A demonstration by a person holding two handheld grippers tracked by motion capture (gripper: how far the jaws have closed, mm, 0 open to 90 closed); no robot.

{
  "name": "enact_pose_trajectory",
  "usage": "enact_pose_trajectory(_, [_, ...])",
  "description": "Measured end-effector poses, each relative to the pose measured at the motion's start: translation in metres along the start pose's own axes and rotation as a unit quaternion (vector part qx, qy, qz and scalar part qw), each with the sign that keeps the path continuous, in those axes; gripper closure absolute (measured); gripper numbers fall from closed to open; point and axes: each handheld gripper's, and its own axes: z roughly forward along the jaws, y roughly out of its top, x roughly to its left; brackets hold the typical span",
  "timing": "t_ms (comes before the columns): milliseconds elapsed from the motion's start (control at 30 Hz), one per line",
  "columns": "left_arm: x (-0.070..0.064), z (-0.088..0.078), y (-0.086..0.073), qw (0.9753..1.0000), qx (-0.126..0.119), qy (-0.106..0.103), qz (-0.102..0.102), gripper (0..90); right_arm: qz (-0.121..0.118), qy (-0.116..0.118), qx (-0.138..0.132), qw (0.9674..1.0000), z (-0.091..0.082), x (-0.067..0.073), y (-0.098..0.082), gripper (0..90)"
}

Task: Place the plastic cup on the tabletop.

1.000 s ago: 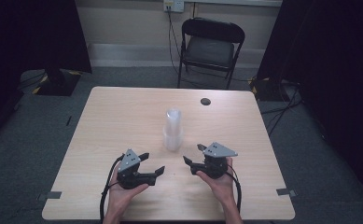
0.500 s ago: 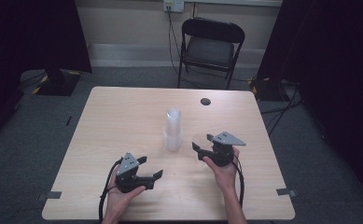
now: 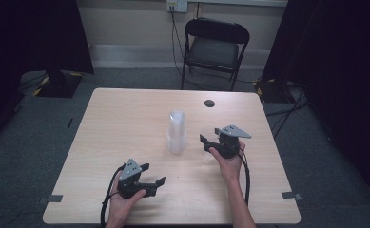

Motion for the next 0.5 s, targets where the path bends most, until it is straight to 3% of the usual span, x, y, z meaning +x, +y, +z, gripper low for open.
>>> enact_pose_trajectory(133, [0.000, -0.001, -0.003, 1.0000, 0.005, -0.004, -0.005, 16.0, -0.011, 0.004, -0.008, 0.9999, 0.004, 0.001, 0.011, 28.8])
enact_pose_trajectory(500, [0.000, -0.004, -0.006, 1.0000, 0.005, -0.002, -0.004, 16.5, 0.003, -0.011, -0.006, 0.9999, 0.034, -0.013, 0.017, 28.9])
